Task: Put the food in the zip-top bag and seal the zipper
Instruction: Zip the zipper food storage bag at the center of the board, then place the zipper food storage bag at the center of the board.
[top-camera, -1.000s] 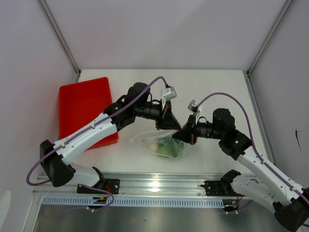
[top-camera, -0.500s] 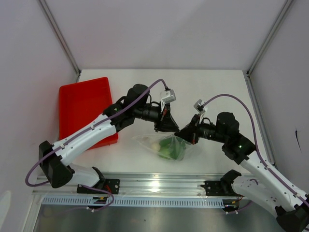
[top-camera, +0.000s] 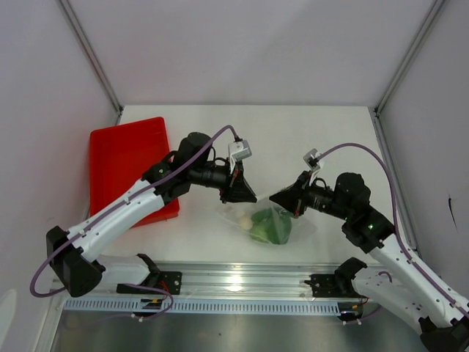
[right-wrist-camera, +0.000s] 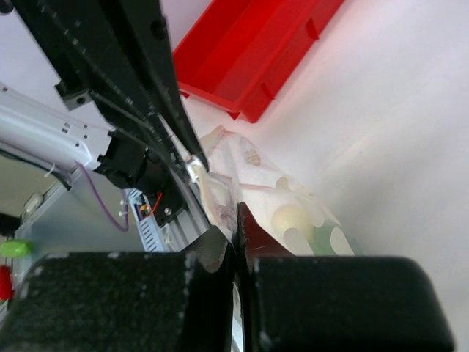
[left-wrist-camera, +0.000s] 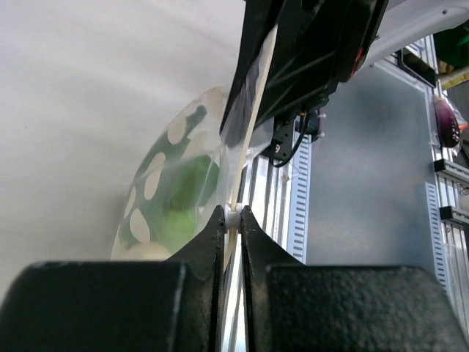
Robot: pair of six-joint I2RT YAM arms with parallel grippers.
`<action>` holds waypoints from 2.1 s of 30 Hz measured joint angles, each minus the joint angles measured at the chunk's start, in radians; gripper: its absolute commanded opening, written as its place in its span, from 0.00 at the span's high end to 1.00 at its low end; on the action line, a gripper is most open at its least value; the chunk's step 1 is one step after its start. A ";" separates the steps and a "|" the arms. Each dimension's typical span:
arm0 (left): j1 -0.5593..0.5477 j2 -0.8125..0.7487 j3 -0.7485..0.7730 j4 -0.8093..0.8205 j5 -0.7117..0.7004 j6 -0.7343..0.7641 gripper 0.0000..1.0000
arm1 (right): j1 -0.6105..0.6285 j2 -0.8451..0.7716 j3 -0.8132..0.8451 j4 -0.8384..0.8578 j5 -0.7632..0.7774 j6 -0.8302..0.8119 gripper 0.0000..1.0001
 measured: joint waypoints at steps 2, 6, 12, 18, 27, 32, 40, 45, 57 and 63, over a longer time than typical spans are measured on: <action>0.001 -0.018 -0.022 -0.006 -0.013 0.007 0.99 | -0.005 0.000 0.002 -0.008 0.024 0.011 1.00; 0.009 -0.054 -0.066 -0.016 -0.047 0.010 0.99 | -0.015 -0.002 0.002 -0.027 0.079 0.026 1.00; 0.026 -0.104 -0.122 -0.040 -0.110 0.016 0.99 | -0.059 -0.038 0.003 -0.061 0.152 0.040 1.00; 0.041 -0.164 -0.165 -0.079 -0.172 0.015 0.99 | -0.138 -0.074 0.006 -0.088 0.180 0.043 1.00; 0.055 -0.241 -0.196 -0.132 -0.232 0.016 0.99 | -0.298 -0.090 0.006 -0.113 0.167 0.064 1.00; 0.060 -0.267 -0.224 -0.130 -0.241 0.013 0.99 | -0.340 -0.090 0.006 -0.128 0.126 0.069 1.00; 0.068 -0.282 -0.246 -0.109 -0.263 -0.020 0.37 | -0.364 -0.040 0.006 -0.132 0.106 0.069 1.00; 0.072 -0.346 -0.270 -0.082 -0.350 -0.079 0.00 | -0.370 0.032 0.006 -0.121 0.170 0.073 1.00; 0.074 -0.552 -0.309 0.002 -0.365 -0.134 0.01 | -0.551 0.304 0.090 -0.019 0.408 0.073 1.00; 0.074 -0.633 -0.389 -0.005 -0.336 -0.188 0.01 | -0.760 0.520 0.105 0.173 0.400 0.096 1.00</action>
